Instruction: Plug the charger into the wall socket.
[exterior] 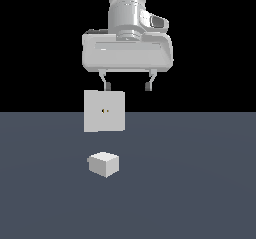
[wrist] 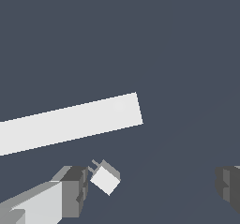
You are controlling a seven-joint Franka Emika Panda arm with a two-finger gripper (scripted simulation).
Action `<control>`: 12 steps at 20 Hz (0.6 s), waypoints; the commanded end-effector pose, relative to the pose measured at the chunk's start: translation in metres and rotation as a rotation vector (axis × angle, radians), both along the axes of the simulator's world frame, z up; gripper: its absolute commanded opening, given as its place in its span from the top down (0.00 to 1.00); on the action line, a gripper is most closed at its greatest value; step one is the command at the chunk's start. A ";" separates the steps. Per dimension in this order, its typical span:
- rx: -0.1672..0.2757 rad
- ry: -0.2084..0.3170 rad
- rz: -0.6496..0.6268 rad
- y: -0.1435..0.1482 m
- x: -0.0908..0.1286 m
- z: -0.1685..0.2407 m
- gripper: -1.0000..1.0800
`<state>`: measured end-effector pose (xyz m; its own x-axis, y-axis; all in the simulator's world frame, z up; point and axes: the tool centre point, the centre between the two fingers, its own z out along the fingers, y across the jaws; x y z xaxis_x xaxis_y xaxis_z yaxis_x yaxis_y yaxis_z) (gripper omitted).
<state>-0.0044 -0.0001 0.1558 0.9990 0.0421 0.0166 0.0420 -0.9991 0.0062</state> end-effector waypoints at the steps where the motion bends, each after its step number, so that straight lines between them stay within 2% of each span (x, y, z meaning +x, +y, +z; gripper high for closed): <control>1: 0.003 -0.006 0.036 0.003 -0.003 -0.004 0.04; 12: 0.027 -0.052 0.284 0.020 -0.023 -0.028 0.04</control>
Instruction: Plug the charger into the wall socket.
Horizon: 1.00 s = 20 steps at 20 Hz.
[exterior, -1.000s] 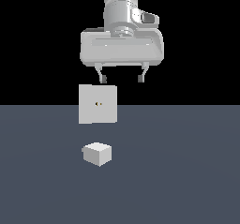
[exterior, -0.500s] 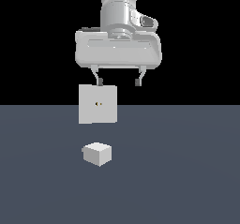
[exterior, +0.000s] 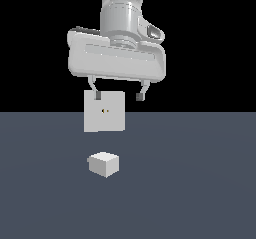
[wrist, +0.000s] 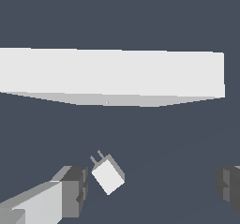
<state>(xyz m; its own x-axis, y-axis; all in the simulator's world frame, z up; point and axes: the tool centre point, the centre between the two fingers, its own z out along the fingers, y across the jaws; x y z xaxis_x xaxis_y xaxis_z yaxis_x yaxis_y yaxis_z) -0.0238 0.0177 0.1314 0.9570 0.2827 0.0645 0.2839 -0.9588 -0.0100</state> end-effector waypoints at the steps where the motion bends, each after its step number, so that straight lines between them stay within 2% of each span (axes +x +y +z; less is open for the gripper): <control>1: 0.006 -0.012 0.063 0.004 -0.005 -0.006 0.04; 20: 0.050 -0.089 0.490 0.021 -0.045 -0.051 0.04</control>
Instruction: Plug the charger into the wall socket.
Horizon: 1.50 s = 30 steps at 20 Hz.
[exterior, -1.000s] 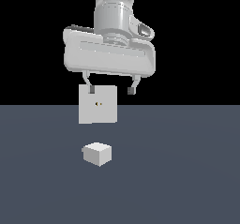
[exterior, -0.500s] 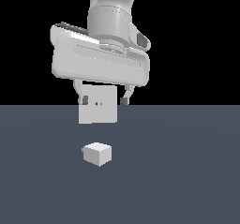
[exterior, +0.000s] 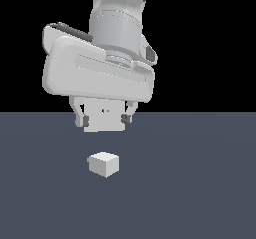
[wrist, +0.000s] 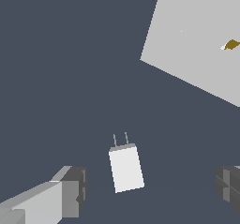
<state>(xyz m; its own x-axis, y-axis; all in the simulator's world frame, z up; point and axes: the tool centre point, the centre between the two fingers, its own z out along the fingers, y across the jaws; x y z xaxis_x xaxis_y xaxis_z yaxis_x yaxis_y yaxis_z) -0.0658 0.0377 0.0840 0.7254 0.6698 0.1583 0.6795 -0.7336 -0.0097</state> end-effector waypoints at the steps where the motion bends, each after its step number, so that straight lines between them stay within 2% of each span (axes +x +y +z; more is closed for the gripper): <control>1: 0.005 -0.009 0.050 0.001 -0.005 -0.005 0.04; 13: 0.021 -0.032 0.188 0.003 -0.018 -0.021 0.04; 25: 0.022 -0.032 0.196 0.002 -0.018 -0.023 0.04; 30: 0.021 -0.032 0.196 0.002 -0.019 -0.036 0.04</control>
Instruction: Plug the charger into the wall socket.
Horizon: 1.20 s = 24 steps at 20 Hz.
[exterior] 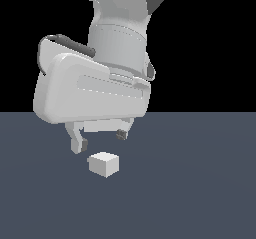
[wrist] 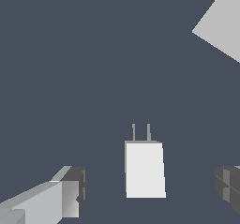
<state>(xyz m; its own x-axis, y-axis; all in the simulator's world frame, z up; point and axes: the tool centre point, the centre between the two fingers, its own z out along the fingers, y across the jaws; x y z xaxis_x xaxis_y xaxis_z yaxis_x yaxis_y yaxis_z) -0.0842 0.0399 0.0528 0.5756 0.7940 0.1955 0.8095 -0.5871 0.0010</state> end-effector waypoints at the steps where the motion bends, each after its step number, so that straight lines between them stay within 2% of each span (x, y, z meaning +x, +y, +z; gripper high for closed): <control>1: 0.000 0.001 0.000 0.000 -0.001 -0.009 0.04; 12: -0.001 0.001 0.000 0.000 -0.001 -0.041 0.04; 13: -0.001 0.001 0.000 0.000 -0.001 -0.041 1.00; 24: -0.001 0.001 -0.001 0.000 0.000 -0.041 1.00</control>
<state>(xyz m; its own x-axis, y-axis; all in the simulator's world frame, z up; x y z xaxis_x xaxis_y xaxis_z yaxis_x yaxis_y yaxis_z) -0.0846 0.0400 0.0120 0.5761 0.7940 0.1943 0.8093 -0.5874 0.0009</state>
